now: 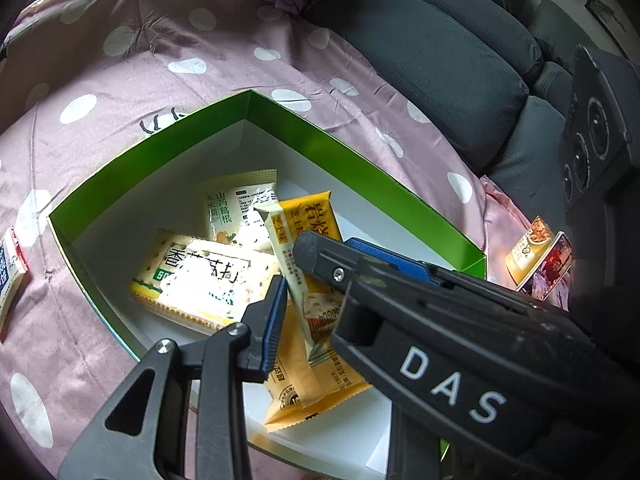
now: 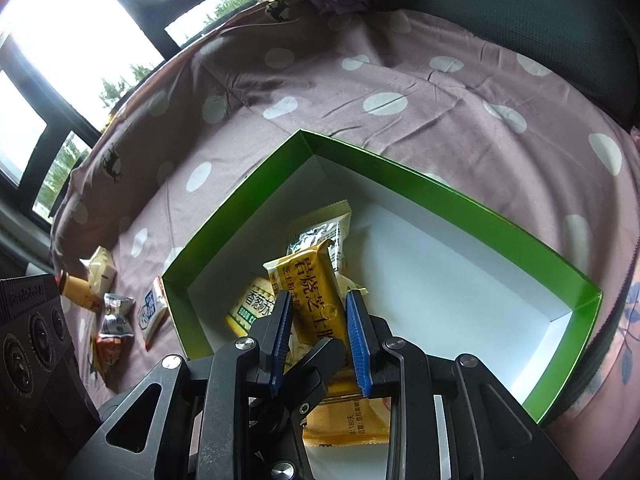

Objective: Organize snacks
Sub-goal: 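Lower the yellow biscuit bar into the box and open the right tool, then move the right tool back to the dark sesame snack bag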

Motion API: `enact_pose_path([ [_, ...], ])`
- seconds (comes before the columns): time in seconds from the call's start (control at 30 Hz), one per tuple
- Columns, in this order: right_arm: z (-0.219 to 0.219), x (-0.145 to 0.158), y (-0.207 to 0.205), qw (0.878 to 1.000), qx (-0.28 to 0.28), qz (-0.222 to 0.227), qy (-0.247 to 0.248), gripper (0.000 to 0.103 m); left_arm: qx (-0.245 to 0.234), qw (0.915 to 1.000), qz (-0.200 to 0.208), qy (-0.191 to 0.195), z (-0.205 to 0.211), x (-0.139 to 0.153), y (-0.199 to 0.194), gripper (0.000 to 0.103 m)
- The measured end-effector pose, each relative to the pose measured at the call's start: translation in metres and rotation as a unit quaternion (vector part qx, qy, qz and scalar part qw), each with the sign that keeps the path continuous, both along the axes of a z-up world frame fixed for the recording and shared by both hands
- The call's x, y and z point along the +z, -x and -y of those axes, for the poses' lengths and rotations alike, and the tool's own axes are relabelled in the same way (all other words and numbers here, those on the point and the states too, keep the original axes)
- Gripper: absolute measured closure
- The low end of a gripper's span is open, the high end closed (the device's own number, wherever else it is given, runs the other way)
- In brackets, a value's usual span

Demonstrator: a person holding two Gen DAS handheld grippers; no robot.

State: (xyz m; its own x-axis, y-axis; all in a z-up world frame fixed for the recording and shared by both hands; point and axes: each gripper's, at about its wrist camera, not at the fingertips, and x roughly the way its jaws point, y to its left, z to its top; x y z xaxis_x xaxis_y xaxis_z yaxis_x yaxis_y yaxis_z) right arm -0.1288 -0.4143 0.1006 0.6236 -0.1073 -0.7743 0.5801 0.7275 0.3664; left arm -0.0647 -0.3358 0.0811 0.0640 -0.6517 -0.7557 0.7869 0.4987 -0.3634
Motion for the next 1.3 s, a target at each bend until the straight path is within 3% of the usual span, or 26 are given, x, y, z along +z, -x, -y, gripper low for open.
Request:
enact_pose_path([
  [0.33,0.004,-0.005,0.001,1.0,-0.014,-0.019,0.001,0.072,-0.005,0.9992,-0.04,0.004,0.002,-0.008,-0.001,0.074],
  [0.53,0.0,0.002,0.001,1.0,-0.02,-0.014,0.01,0.073,0.029,0.9989,-0.031,0.021,-0.021,0.003,-0.006,0.071],
  [0.6,-0.003,0.006,0.002,0.999,-0.023,-0.012,0.018,0.072,0.043,0.9981,-0.033,0.029,-0.035,0.008,-0.008,0.062],
  [0.77,-0.013,0.018,0.003,0.999,-0.028,0.004,0.04,0.058,0.099,0.9935,-0.015,0.055,-0.087,0.027,-0.014,0.047],
  [0.9,-0.03,0.031,-0.002,0.998,-0.018,0.024,0.06,0.046,0.15,0.9856,0.008,0.078,-0.14,0.038,-0.018,0.026],
  [0.97,-0.042,0.037,-0.006,0.997,-0.003,0.036,0.07,0.037,0.18,0.9802,0.021,0.079,-0.17,0.04,-0.023,0.02],
  [1.03,-0.055,0.042,-0.011,0.996,0.013,0.043,0.082,0.037,0.22,0.9724,0.025,0.073,-0.201,0.04,-0.031,0.02],
  [1.17,-0.084,0.049,-0.023,0.992,0.039,0.051,0.111,0.026,0.313,0.9472,0.029,0.061,-0.268,0.04,-0.044,0.02],
  [1.23,-0.099,0.049,-0.032,0.99,0.06,0.051,0.121,0.025,0.366,0.9268,0.048,0.067,-0.305,0.041,-0.046,0.018],
  [1.3,-0.112,0.047,-0.042,0.988,0.086,0.049,0.121,0.025,0.415,0.9047,0.056,0.076,-0.343,0.038,-0.048,0.01],
])
